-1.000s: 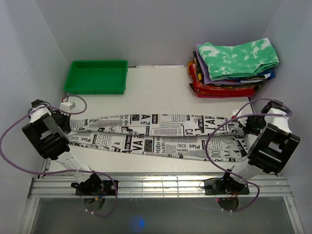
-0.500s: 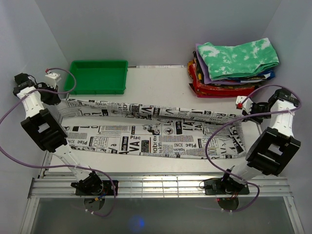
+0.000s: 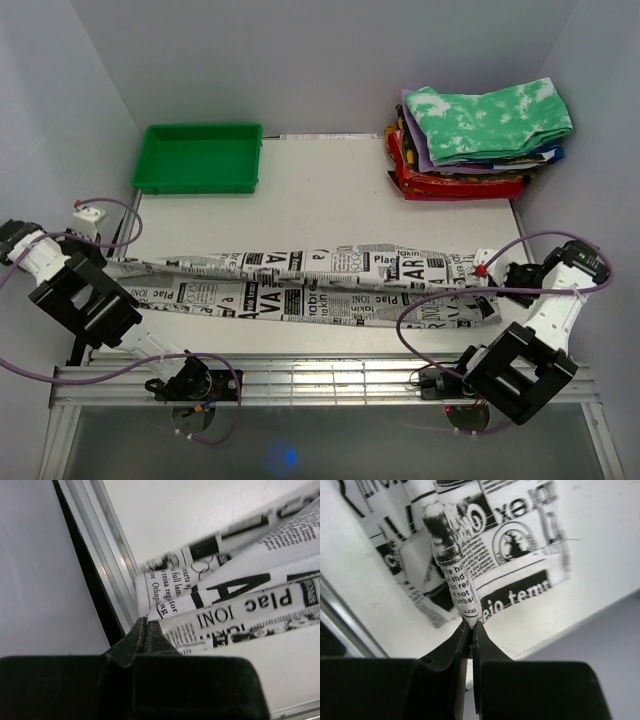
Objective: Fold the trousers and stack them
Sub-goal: Fold the trousers
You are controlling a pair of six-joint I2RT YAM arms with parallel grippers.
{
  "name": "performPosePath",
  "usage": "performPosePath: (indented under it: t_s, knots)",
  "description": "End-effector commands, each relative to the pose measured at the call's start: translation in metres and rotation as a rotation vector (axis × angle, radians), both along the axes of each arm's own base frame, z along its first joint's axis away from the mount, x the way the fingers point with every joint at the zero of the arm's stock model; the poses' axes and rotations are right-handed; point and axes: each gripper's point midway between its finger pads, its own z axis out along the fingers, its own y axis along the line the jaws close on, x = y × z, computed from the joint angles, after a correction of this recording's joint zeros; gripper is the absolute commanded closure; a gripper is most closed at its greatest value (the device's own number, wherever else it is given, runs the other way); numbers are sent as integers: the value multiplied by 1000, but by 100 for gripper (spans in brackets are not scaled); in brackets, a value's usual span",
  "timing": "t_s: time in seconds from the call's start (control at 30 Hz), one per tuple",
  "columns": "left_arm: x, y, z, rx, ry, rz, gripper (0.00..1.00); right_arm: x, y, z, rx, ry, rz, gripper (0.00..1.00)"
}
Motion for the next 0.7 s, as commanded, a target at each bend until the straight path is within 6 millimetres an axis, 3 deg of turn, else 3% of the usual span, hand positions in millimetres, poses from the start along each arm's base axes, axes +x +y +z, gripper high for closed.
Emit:
performPosePath:
  t_s: [0.0,0.03,0.1,0.17,0.27,0.47,0.67]
  knots:
    - [-45,22,-39,232,92,-91,100,-25,-17,-53,-206,56,186,92]
    - [-60,8,-67,206,147,-114,100,-28,-15,-62,-215,55,207,92]
    - [-66,12,-88,249,179,-94,100,-25,-20,-73,-270,31,212,92]
    - [-81,3,-113,227,242,-79,100,-30,-23,-92,-303,53,215,92]
    - [-82,3,-124,233,259,-50,100,-33,-25,-102,-292,84,180,92]
    - [-62,6,-113,239,216,-28,100,-19,-45,-99,-314,93,114,92]
    - [-43,2,-87,240,176,-77,100,3,-69,-90,-321,96,48,92]
